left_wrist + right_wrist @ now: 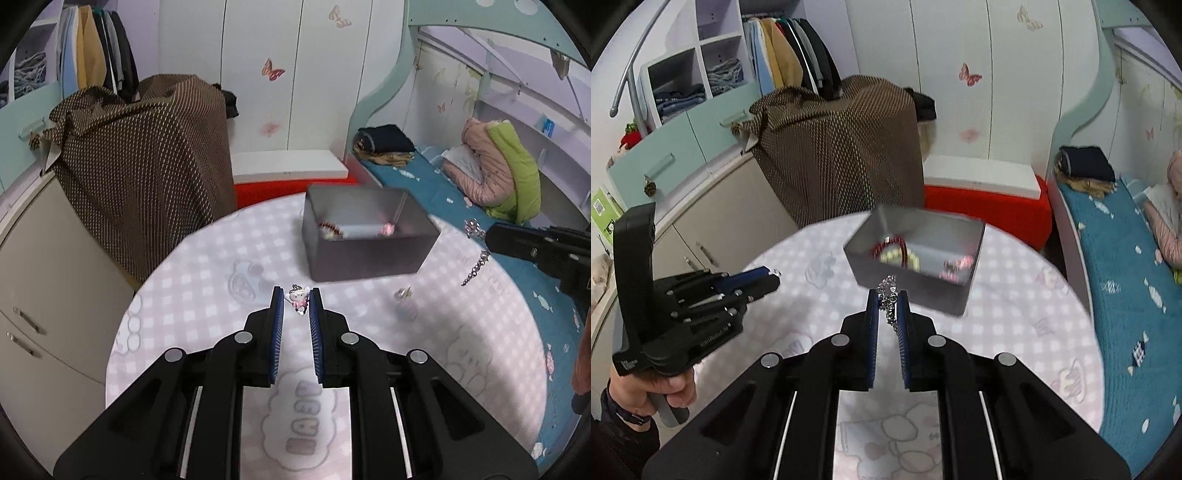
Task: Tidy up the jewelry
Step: 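Carry the pink charm and silver chain over the grey box with both tools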
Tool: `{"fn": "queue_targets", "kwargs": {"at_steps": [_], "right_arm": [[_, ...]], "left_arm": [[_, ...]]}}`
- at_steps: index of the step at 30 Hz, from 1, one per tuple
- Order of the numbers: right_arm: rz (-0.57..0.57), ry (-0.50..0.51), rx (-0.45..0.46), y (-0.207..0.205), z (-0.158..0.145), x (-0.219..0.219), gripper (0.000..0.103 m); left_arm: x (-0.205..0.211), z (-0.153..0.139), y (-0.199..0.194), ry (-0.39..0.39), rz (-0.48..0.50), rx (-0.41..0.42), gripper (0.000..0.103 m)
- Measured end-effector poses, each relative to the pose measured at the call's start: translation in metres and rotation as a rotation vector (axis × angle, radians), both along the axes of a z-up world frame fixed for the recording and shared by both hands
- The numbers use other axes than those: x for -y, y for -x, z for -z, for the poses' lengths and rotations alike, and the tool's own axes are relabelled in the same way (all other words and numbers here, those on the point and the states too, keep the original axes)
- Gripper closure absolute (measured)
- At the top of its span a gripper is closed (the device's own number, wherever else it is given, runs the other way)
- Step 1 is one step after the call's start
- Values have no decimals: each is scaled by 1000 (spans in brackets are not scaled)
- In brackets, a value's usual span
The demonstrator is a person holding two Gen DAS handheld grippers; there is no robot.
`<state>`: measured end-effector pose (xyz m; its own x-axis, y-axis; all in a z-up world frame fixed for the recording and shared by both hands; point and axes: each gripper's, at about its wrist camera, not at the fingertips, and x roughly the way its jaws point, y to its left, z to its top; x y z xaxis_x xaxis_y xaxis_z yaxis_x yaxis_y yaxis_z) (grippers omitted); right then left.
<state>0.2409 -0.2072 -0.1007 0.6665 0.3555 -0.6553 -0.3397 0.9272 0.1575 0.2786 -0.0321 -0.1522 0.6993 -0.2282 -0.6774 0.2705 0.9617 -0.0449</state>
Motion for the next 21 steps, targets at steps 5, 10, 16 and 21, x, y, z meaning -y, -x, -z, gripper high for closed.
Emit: {"fn": "queue_targets", "kwargs": {"at_steps": [5, 10, 16, 21], "right_arm": [[-3, -9, 56, -9, -34, -1, 94], [-3, -27, 85, -28, -60, -2, 94], [2, -17, 75, -56, -73, -4, 94], [13, -15, 37, -80, -66, 0, 94]], "left_arm": [[9, -35, -11, 30, 6, 51, 89], [20, -69, -31, 59, 13, 88, 89], [42, -89, -70, 81, 49, 66, 89], [57, -83, -102, 78, 60, 20, 89]]}}
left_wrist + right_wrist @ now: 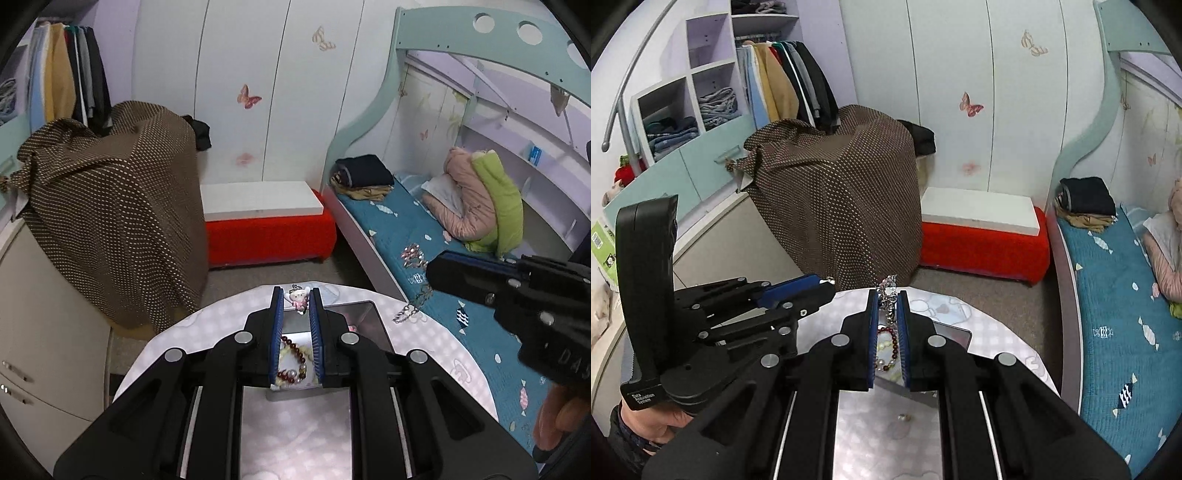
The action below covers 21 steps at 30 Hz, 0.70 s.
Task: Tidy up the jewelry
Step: 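Carry the pink charm and silver chain over the grey box with both tools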
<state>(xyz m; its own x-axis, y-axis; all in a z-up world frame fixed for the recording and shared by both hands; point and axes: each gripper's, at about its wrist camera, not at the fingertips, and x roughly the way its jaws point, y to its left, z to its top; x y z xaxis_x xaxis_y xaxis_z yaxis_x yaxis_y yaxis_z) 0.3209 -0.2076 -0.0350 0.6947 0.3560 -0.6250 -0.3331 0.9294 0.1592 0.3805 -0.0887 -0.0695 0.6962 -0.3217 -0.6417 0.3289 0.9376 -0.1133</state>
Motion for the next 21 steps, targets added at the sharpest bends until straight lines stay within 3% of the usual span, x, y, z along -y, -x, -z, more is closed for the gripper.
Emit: {"fn": "queue_targets", "kwargs": {"at_steps": [14, 21], "right_arm": [[24, -34, -178, -58, 47, 13, 94], [7, -24, -212, -64, 60, 11, 94]], "left_arm": [[14, 43, -57, -23, 39, -134, 89], [12, 62, -68, -17, 39, -175, 89]]}}
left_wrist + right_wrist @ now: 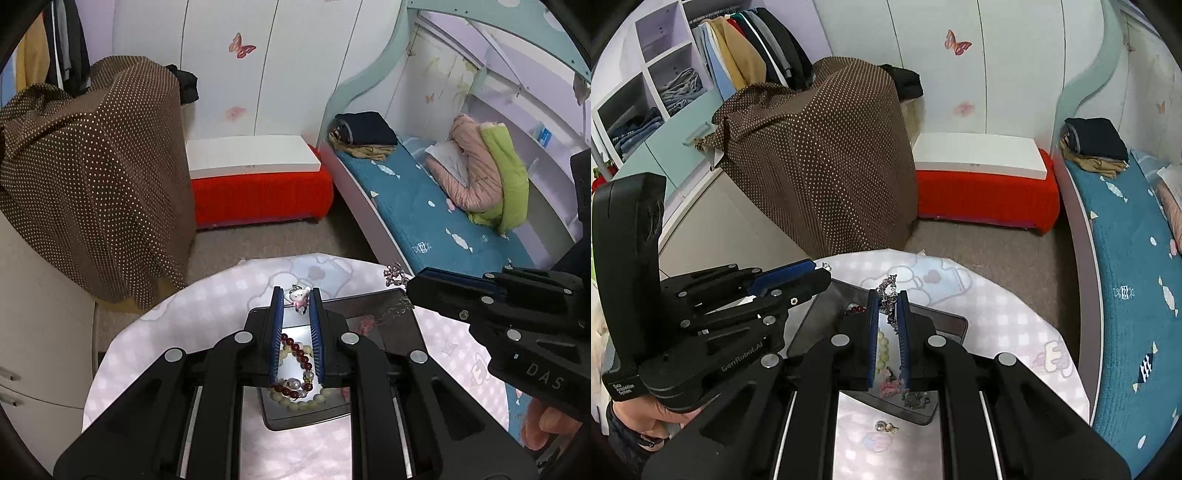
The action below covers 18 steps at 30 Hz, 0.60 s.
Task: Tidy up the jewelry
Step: 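Carry the pink charm and silver chain over the grey box with both tools, then open both tools to drop the pink charm and chain into the box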
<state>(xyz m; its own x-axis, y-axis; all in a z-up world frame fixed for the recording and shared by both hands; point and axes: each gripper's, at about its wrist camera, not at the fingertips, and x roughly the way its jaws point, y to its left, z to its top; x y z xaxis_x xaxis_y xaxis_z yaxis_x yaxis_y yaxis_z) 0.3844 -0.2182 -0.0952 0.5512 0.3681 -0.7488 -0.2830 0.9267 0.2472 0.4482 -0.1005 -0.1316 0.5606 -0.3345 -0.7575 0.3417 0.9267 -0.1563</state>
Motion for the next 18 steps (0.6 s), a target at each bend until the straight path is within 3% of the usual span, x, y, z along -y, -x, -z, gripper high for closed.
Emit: {"fn": "queue_targets", "kwargs": {"at_steps": [18], "right_arm": [[10, 9, -62, 4, 22, 1, 94]], "left_arm": [[-2, 10, 16, -1, 6, -5, 89]]}}
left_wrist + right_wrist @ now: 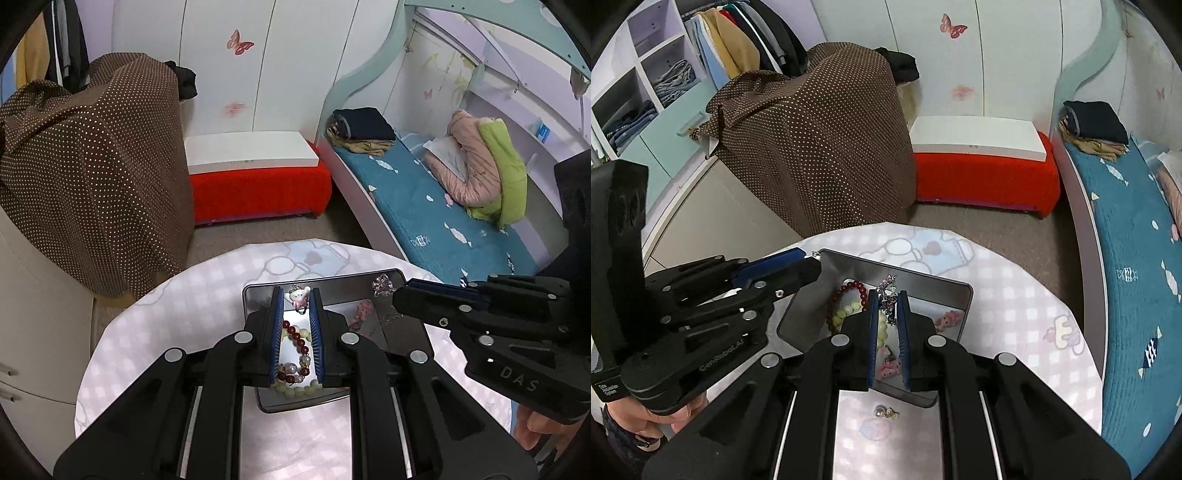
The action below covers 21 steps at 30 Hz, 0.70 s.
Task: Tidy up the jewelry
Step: 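Open both tools to drop the pink charm and chain into the box, then pull both tools back from the box toward the last pearl charm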
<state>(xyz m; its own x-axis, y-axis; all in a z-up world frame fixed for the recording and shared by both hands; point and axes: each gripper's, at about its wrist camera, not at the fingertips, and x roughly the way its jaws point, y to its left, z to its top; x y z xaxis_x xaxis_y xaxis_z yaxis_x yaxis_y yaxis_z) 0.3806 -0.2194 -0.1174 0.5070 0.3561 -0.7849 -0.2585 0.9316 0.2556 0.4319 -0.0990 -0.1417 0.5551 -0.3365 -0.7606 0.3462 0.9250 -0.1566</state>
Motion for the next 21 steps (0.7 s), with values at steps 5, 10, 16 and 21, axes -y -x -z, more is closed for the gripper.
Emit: {"fn": "queue_targets", "kwargs": {"at_steps": [5, 10, 16, 21], "right_arm": [[21, -1, -25, -1, 7, 3, 76], [70, 6, 15, 6, 4, 14, 27], [142, -10, 87, 24, -6, 37, 8], [189, -28, 149, 55, -11, 51, 8]], "left_arm": [[4, 1, -2, -14, 10, -17, 89], [3, 8, -5, -74, -36, -37, 34], [-18, -3, 8, -34, -97, 5, 8], [-36, -12, 35, -28, -161, 73, 8]]}}
